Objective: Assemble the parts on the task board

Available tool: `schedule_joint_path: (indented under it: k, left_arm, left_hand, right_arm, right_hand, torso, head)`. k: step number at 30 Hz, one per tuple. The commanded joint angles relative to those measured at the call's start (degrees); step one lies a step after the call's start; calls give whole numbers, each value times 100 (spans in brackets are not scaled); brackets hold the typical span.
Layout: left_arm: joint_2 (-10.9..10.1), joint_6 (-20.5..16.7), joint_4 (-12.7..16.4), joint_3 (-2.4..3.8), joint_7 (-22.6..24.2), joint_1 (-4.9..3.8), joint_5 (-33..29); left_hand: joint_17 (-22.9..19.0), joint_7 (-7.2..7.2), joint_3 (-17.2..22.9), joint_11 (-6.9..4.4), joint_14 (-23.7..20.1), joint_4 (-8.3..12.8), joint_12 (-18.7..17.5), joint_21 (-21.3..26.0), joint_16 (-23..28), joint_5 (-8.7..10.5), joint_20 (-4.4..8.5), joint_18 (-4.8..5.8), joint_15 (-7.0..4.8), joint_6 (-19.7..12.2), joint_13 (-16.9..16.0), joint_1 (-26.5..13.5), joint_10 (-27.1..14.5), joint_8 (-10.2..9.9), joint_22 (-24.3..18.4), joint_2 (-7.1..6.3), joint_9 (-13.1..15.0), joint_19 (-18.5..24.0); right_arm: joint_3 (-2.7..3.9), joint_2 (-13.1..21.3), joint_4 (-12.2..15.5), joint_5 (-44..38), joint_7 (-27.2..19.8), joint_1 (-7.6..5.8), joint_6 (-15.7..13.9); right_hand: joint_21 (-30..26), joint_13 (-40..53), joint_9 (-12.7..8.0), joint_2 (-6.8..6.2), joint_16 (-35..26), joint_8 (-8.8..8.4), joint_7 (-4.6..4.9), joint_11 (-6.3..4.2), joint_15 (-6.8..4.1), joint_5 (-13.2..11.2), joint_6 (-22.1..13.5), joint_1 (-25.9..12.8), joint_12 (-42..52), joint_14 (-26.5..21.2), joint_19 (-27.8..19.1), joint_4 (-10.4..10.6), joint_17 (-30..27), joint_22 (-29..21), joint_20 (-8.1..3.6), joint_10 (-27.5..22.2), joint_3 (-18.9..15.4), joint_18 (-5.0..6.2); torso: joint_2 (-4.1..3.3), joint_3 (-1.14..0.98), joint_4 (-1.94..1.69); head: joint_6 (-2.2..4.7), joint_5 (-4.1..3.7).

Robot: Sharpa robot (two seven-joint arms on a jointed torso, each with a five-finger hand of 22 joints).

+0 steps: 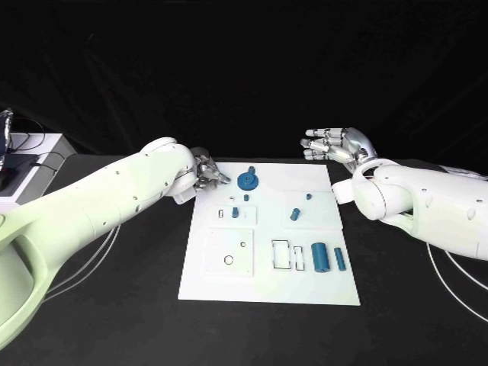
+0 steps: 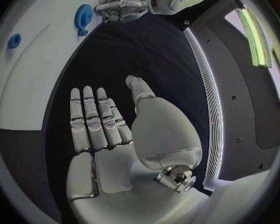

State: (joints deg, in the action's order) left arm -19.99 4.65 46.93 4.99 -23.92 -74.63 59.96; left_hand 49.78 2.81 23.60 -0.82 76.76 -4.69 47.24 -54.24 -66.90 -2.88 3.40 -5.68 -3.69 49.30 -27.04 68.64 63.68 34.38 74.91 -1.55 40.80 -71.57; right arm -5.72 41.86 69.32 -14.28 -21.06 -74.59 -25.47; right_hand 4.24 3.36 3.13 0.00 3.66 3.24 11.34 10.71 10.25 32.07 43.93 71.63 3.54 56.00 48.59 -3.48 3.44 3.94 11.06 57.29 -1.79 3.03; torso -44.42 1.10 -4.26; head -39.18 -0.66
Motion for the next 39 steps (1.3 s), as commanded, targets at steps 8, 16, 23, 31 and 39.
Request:
schedule_joint_path:
  k: [8,16,23,31,39]
  left_arm:
    - [-34,-187,14,-1,174,-4,-362]
    - [-243,-351,299,0,117,-1,-643]
    - [-634,-377,912,1,-72,3,-873]
    - [-1097,-508,1696,-8,-313,12,-981]
    - [-1554,-642,2469,-125,-529,69,-970]
  left_hand:
    - [-7,-9,1003,-33,-18,451,-45,10,-31,-36,23,42,-37,-75,30,-218,26,46,241,-12,85,38]
    - [-42,-43,1539,-79,28,903,-70,-3,-4,-117,102,80,-75,5,34,-620,173,87,268,-57,144,7]
    - [-55,-53,1621,-96,40,1024,-80,28,23,-132,132,102,-91,47,26,-757,228,89,264,-36,162,-1]
    - [20,-94,1608,-128,95,993,-64,-17,-17,-113,153,116,-116,124,31,-837,326,135,283,-21,178,-48]
    - [147,-155,1620,-174,195,960,-99,-93,-31,-95,205,160,-155,231,81,-938,469,178,311,-13,160,-134]
  right_arm:
    - [3,-4,-92,-52,-24,1,97]
    - [3,6,-103,-52,-9,11,119]
    - [2,37,-113,-52,4,21,126]
    - [0,70,-120,-52,14,46,130]
    - [-3,99,-119,-68,28,85,140]
  right_hand:
    - [-24,-6,-5,18,-31,-27,203,7,1,35,15,-48,-18,-22,-42,-31,-9,-9,13,17,-9,46]
    - [-26,-6,-5,19,-30,-27,204,9,5,40,4,-55,-18,-31,-57,-33,-9,-10,14,12,-7,46]
    - [-26,-6,-5,19,-30,-27,204,9,5,40,4,-55,-18,-31,-57,-33,-9,-10,14,12,-7,46]
    - [-26,-6,-5,19,-30,-27,204,9,5,40,4,-55,-18,-31,-57,-33,-9,-10,14,12,-7,46]
    - [-29,-6,-5,15,-33,-27,205,10,8,46,2,-53,-17,-74,-89,-44,-11,-12,18,11,-1,45]
  torso:
    - [0,0,-3]
    - [14,3,-5]
    - [45,11,-31]
    - [120,32,-80]
    - [191,49,-113]
  head:
    - [-22,8]
    - [-19,25]
    - [-29,35]
    - [-88,31]
    - [-163,39]
